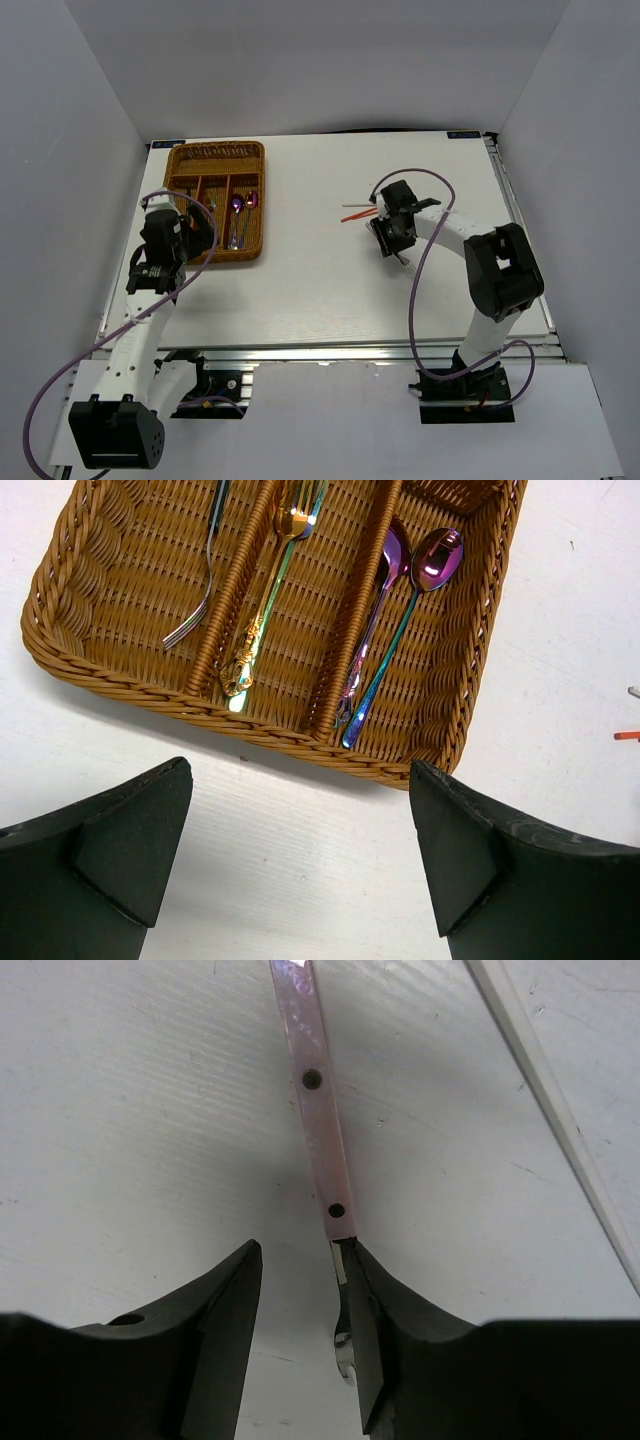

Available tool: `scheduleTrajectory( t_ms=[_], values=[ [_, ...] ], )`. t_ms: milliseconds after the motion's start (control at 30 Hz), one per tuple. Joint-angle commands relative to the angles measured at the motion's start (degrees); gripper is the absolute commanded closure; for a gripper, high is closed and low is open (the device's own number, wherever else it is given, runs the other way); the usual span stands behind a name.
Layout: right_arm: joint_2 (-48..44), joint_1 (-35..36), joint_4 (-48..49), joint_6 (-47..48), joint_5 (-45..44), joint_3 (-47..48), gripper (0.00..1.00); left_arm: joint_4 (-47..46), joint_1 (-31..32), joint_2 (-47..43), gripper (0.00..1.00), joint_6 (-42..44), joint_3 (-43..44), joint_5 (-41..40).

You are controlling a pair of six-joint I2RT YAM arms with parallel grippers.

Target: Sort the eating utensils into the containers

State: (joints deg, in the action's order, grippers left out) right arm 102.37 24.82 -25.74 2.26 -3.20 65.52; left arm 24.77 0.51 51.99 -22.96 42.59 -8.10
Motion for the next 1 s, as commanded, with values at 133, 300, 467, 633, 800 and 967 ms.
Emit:
scheduleTrajectory(
  t_ms=[133,300,467,633,800,967],
  values=[
    [1.9,0.0,-4.5,0.4,-2.4,3.4,0.54,-1.0,0.3,-0.2,0.02,0.5,0.2,0.6],
    [3.7,0.0,-3.6,0.1,-3.1,3.0,0.54,-1.0,0.3,0.0,0.02,0.5,0.1,0.9],
    [6.1,0.0,-4.0,0.9,-3.1,3.7,0.66,-1.0,0.3,0.4,0.02,0.5,0.2,1.4],
    [5.4,1.1,-3.5,0.3,-2.9,2.2,0.96,-1.4,0.3,-0.5,0.02,-1.2,-0.1,4.8],
    [1.1,5.0,-2.7,-4.4,2.7,3.4,1.0,-11.6,0.4,-2.3,0.02,-9.9,-6.2,23.2],
    [-7.7,12.5,4.8,-15.5,11.5,2.6,1.0,-26.6,10.7,-2.2,0.02,-21.7,-11.7,24.5]
  ],
)
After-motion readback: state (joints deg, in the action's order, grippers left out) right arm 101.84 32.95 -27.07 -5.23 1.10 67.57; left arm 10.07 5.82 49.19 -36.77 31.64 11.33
